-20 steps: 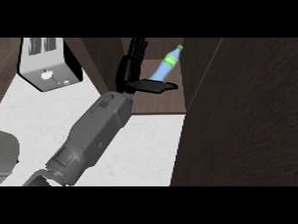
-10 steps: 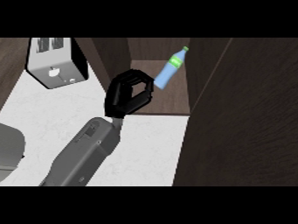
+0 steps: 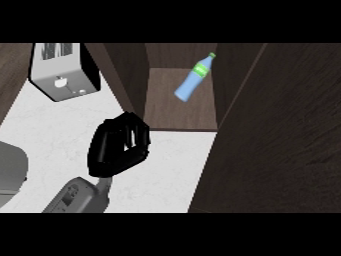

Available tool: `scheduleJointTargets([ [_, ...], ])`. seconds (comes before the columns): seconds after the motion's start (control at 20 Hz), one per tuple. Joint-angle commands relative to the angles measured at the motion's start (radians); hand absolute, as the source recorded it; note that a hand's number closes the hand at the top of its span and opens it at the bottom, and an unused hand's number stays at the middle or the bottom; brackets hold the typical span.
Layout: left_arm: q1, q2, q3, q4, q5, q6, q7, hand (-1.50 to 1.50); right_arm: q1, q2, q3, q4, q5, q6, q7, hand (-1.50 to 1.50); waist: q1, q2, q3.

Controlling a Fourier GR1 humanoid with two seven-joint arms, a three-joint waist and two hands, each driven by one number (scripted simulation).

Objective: Pick up the bottled water, place it into the cabinet and close the cabinet

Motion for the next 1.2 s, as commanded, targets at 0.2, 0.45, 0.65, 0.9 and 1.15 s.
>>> scheduleJointTargets([
  [0.2,0.230,0.085,0.026,-0.140,-0.017,-0.043,-0.054,1.50,-0.187,0.169,0.191,-0.046,0.102,-0.050,0.246,1.50,-0.010,0.005,-0.002],
  [0.45,0.401,0.216,0.072,-0.392,0.023,-0.080,-0.019,1.50,-0.299,0.304,0.287,0.049,0.165,-0.073,0.340,1.50,0.004,0.000,-0.002],
  [0.65,0.446,0.204,0.113,-0.354,0.027,-0.123,-0.082,1.50,-0.409,0.416,0.358,0.221,0.203,-0.109,0.314,1.50,-0.001,0.004,-0.001],
  [0.9,0.456,0.267,0.204,-0.324,0.104,-0.218,-0.063,1.50,-0.560,0.414,0.340,0.303,0.280,-0.145,0.290,1.50,0.005,0.005,-0.003],
  [1.15,0.474,0.296,0.226,-0.394,0.098,-0.199,-0.036,1.50,-0.704,0.412,0.201,0.377,0.216,-0.218,0.341,1.50,0.022,0.010,-0.003],
])
